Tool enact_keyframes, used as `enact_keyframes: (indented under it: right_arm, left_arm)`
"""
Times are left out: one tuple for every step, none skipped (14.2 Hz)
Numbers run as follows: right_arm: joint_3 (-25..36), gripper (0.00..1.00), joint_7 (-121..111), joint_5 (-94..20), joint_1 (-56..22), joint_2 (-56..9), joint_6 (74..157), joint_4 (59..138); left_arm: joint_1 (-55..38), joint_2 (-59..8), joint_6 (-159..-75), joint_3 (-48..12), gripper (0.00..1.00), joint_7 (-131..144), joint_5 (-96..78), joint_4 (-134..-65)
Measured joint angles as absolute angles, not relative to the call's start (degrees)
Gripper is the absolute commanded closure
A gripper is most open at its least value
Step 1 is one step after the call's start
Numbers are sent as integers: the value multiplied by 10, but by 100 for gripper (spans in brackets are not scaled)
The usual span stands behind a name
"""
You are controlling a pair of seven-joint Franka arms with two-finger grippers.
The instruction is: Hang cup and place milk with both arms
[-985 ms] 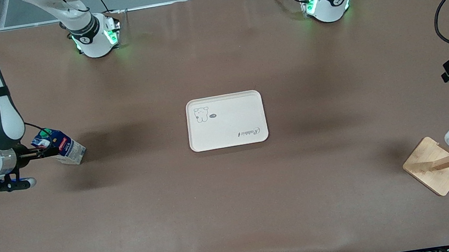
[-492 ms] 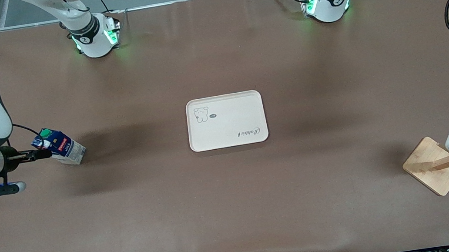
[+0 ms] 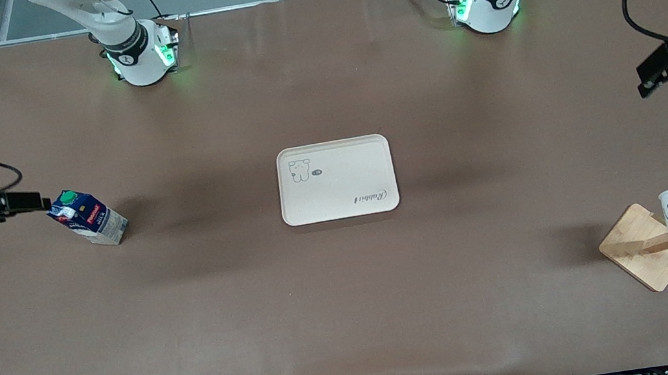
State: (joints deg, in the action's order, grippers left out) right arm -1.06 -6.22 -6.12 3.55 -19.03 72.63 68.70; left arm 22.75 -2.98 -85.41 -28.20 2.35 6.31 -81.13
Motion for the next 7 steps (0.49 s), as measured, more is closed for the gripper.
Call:
enact_keyframes:
  right_arm:
    - [-10, 0, -56, -68, 32, -175, 720, 679]
    - [-11, 0, -31, -74, 27, -156, 714, 679]
    - [-11, 0, 14, -77, 18, -137, 708, 682]
    - [-12, 0, 56, -77, 4, -118, 706, 689]
    - [-12, 0, 84, -71, -11, -100, 706, 699]
    - [-13, 0, 100, -60, -21, -84, 711, 714]
    - [-12, 0, 107, -48, -24, -68, 724, 732]
  left_arm:
    - [184, -18, -835, -243, 0, 23, 63, -811]
    - [139, -8, -815, -203, 0, 23, 62, -811]
    - [95, -1, -801, -162, 0, 23, 62, -812]
    - [53, 5, -794, -122, 0, 23, 61, -816]
    - [16, 12, -790, -84, 0, 22, 59, -824]
    - [-6, 19, -789, -61, 0, 22, 52, -836]
    - [-15, 27, -789, -50, 0, 22, 47, -847]
